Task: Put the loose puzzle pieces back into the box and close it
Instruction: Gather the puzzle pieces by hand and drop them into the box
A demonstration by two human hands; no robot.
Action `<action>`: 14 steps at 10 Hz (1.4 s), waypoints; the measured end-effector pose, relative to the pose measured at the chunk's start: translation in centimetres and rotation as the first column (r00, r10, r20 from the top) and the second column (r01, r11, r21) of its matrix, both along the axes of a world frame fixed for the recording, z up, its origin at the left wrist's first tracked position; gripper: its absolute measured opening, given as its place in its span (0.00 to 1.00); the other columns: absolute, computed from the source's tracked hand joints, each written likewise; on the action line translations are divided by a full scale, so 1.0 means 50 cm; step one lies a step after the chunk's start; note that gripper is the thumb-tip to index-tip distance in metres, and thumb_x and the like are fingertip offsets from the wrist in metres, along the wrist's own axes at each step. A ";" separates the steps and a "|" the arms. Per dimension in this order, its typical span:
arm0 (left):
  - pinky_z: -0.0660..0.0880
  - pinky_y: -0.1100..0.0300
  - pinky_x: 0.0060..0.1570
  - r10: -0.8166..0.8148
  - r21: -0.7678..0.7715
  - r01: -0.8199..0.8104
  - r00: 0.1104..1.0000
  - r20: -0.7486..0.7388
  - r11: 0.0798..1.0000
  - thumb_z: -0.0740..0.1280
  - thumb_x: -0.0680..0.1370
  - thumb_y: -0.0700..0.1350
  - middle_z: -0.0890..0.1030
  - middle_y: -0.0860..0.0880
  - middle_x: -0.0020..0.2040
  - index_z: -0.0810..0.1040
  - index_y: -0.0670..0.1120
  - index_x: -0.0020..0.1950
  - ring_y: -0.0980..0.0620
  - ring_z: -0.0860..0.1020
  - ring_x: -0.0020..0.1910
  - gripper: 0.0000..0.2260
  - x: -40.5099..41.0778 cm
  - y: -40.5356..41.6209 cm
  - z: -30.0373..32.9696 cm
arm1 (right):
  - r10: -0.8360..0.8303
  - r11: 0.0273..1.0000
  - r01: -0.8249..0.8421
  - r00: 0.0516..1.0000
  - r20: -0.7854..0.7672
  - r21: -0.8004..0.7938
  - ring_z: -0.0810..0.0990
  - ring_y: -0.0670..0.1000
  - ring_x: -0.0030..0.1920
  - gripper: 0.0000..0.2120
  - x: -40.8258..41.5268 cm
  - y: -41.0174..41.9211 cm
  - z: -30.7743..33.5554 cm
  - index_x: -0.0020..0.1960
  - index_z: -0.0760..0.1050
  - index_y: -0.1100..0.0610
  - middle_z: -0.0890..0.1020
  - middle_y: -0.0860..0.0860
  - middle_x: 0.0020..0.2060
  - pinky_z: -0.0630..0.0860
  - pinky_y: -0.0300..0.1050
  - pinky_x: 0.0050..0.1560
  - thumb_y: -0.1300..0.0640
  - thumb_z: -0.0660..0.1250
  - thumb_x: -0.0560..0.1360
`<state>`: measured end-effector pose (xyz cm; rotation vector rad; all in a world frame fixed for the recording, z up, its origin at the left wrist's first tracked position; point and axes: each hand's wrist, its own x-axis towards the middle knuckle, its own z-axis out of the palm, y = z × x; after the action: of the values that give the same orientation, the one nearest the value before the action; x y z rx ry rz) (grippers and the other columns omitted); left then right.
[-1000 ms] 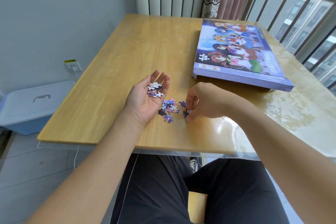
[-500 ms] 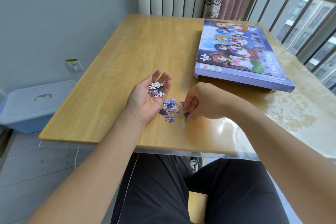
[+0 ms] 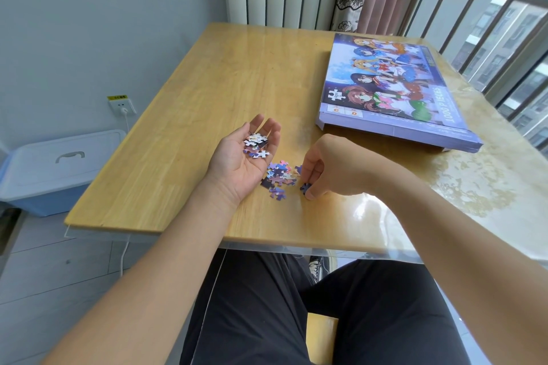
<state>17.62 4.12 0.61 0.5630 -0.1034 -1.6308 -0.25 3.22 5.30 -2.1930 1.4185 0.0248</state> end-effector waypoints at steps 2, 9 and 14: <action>0.79 0.53 0.58 0.001 -0.001 -0.001 1.000 0.002 1.000 0.57 0.85 0.42 0.82 0.39 0.51 0.78 0.37 0.57 0.42 0.83 0.52 0.13 0.000 0.000 0.000 | -0.019 1.000 0.019 1.000 0.022 -0.001 0.85 0.55 0.41 0.12 0.000 0.006 0.003 0.46 0.86 0.54 0.85 0.49 0.37 0.84 0.52 0.43 0.59 0.82 0.64; 0.78 0.53 0.60 0.038 0.036 -0.037 0.999 -0.033 0.999 0.58 0.85 0.42 0.82 0.39 0.50 0.79 0.38 0.55 0.43 0.83 0.50 0.11 0.007 -0.002 -0.002 | 0.014 0.926 0.049 0.987 0.163 -0.375 0.81 0.48 0.36 0.14 0.057 -0.046 0.074 0.50 0.84 0.58 0.85 0.52 0.41 0.77 0.42 0.42 0.56 0.81 0.67; 0.78 0.52 0.60 0.025 0.018 -0.024 1.000 -0.009 1.000 0.57 0.86 0.43 0.83 0.39 0.49 0.78 0.38 0.57 0.41 0.83 0.52 0.13 0.004 -0.006 -0.001 | 0.103 0.988 -0.116 0.987 -0.124 -0.104 0.83 0.50 0.39 0.07 0.041 -0.035 0.020 0.48 0.84 0.56 0.85 0.51 0.43 0.76 0.37 0.37 0.58 0.78 0.70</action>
<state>17.81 3.82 0.55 0.5690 -0.0747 -1.6118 1.78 1.47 6.29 -2.3950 1.3907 0.1198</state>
